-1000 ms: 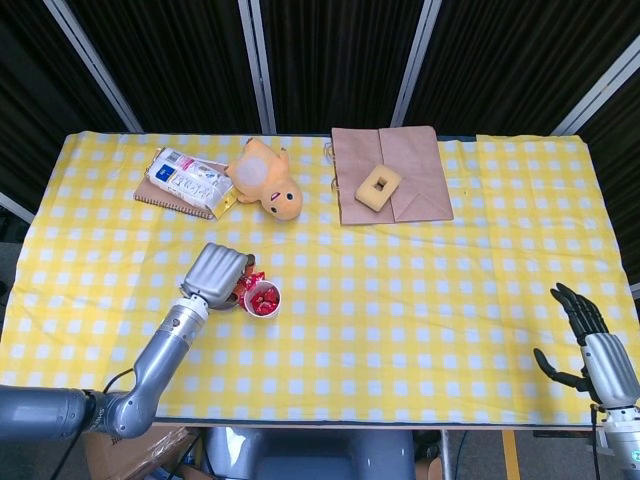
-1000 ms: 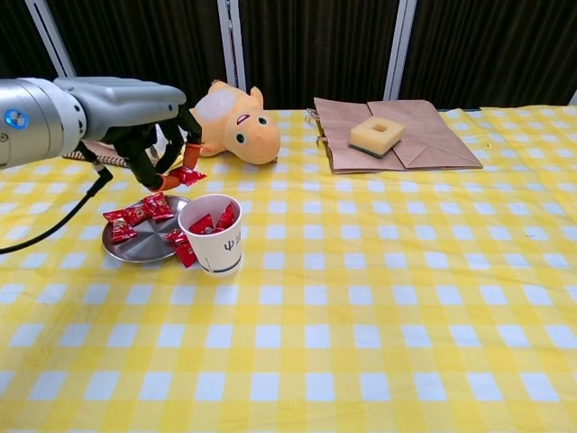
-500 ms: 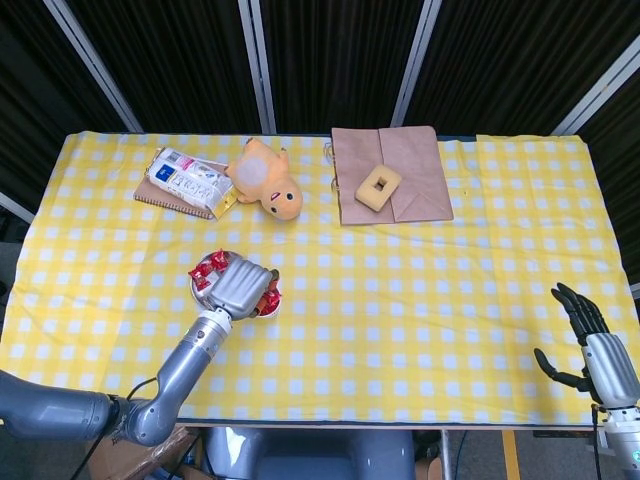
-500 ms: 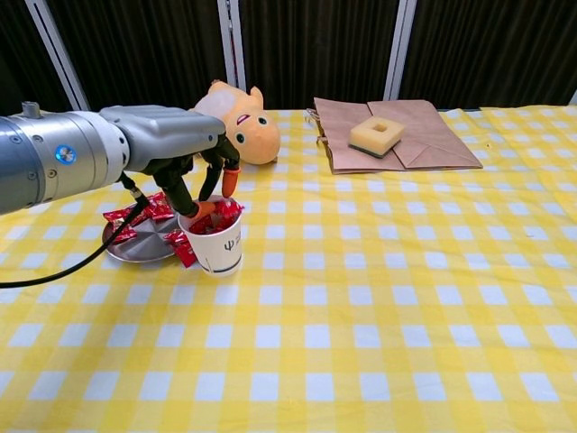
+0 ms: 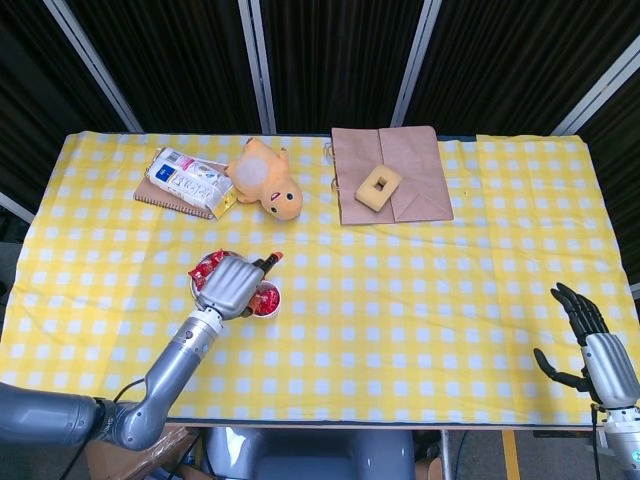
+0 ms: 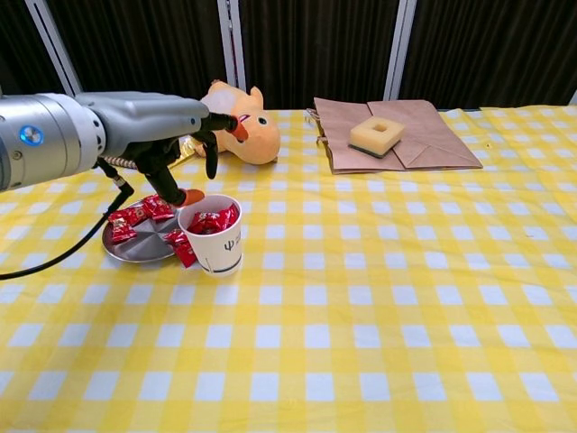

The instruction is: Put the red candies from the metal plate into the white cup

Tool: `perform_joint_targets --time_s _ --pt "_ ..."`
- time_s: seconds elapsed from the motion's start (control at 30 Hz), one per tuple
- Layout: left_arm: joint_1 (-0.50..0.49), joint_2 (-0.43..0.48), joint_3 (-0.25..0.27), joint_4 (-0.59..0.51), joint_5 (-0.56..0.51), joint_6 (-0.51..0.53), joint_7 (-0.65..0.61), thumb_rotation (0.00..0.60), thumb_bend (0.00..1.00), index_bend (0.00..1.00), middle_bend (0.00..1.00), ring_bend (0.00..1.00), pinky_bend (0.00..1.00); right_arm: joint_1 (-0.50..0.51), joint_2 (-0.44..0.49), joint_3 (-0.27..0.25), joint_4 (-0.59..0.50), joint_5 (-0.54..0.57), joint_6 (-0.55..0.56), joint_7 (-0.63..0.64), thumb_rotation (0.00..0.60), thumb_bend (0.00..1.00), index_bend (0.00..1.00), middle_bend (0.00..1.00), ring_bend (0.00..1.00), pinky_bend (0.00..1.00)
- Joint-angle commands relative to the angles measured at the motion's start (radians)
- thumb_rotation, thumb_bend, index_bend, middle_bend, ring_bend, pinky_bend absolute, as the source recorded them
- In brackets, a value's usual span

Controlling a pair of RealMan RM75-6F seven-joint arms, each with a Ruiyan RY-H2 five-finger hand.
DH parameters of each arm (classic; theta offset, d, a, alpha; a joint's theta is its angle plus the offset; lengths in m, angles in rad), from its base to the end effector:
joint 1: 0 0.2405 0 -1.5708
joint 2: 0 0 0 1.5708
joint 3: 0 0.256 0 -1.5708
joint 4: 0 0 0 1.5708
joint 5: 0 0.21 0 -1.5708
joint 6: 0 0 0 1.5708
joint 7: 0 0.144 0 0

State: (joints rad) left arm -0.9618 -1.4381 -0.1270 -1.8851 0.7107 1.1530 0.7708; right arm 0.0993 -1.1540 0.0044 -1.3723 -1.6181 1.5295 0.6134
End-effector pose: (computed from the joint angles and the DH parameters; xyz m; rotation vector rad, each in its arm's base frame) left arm -0.0730 0.3169 0.0054 -1.9555 -0.8343 -0.7820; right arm -0.3368 -0.1789 0.1644 1.3396 -1.1897 1.2625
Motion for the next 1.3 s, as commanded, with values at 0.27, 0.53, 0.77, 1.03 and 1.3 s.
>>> perform_joint_targets --time_s 0.27,0.53,0.77,1.03,1.3 --pt "0.02 0.087 0.03 -0.029 0.033 -0.019 0.006 0.6 0.83 0.03 0.83 0.9 0.94 0.001 -0.002 0.0 0.0 0.0 -0.002 -0.003 0.6 0.42 0.0 0.0 0.0 0.0" --pt "-0.009 0.145 0.091 -0.037 -0.074 -0.094 0.086 0.6 0.87 0.1 0.86 0.91 0.94 0.001 -0.001 0.001 0.001 0.002 -0.003 -0.001 0.6 0.42 0.0 0.0 0.0 0.0" --pt "-0.024 0.153 0.138 -0.017 -0.145 -0.127 0.121 0.6 0.87 0.13 0.86 0.91 0.94 0.001 -0.001 0.0 0.002 0.0 -0.001 0.0 0.6 0.42 0.0 0.0 0.0 0.0" --pt "-0.042 0.105 0.172 0.05 -0.22 -0.157 0.14 0.6 0.87 0.14 0.86 0.91 0.94 0.001 -0.001 0.001 0.002 0.0 -0.001 0.0 0.6 0.42 0.0 0.0 0.0 0.0" --pt "-0.071 0.014 0.157 0.121 -0.255 -0.167 0.139 0.6 0.86 0.12 0.86 0.91 0.94 0.001 0.0 0.002 0.002 0.002 -0.001 0.004 0.6 0.42 0.0 0.0 0.0 0.0"
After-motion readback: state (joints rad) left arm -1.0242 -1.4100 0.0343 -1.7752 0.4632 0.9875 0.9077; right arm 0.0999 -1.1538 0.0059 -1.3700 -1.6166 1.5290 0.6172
